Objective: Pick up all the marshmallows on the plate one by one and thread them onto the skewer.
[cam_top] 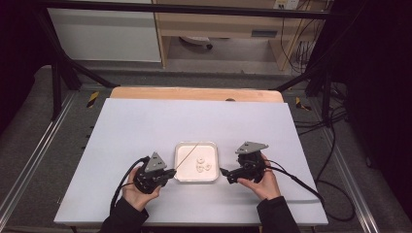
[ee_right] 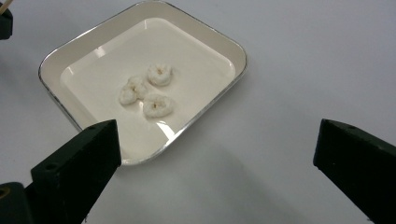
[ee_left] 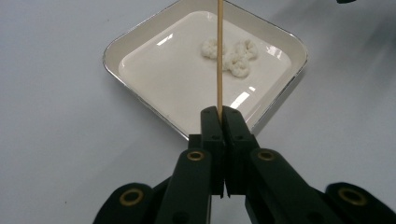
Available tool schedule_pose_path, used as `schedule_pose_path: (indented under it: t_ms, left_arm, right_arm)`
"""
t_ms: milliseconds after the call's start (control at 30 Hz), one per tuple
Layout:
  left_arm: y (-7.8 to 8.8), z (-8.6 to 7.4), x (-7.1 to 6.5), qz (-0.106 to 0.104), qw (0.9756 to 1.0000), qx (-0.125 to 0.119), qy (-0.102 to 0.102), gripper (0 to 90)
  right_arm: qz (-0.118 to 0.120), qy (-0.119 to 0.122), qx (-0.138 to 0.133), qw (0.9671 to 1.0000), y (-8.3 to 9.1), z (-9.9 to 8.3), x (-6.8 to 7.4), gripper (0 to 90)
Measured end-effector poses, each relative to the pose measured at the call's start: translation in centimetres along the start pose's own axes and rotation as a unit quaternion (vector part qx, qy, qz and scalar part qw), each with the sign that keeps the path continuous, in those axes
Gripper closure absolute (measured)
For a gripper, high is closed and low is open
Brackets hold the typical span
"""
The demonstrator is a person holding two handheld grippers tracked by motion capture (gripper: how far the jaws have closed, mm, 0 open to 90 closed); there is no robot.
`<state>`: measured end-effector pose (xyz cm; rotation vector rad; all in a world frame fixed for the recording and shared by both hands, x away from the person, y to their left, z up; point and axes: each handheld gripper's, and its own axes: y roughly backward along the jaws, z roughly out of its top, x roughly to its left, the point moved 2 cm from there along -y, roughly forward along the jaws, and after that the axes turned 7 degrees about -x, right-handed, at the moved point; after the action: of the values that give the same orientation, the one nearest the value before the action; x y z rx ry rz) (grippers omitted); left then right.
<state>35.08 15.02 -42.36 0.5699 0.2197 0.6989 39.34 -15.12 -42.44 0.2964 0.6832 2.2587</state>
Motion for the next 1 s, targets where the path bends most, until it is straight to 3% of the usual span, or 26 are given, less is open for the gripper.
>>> schedule_pose_path:
  t_ms: [533,900,1000]
  left_arm:
    - [0.2,-0.5,0.6,0.004,0.9999,-0.009,0.014,88.5]
    - [0.1,-0.6,0.5,0.002,0.9999,-0.009,0.012,88.5]
    - [0.0,-0.6,0.5,0.002,0.9999,-0.009,0.013,88.4]
  right_arm:
    - [0.001,-0.016,-0.001,0.9999,-4.2,2.3,0.8,3.2]
    - [0.03,-0.013,-0.004,0.9994,-6.9,3.5,1.5,15.6]
    - [0.035,0.0,0.007,0.9994,-7.7,3.6,1.9,19.6]
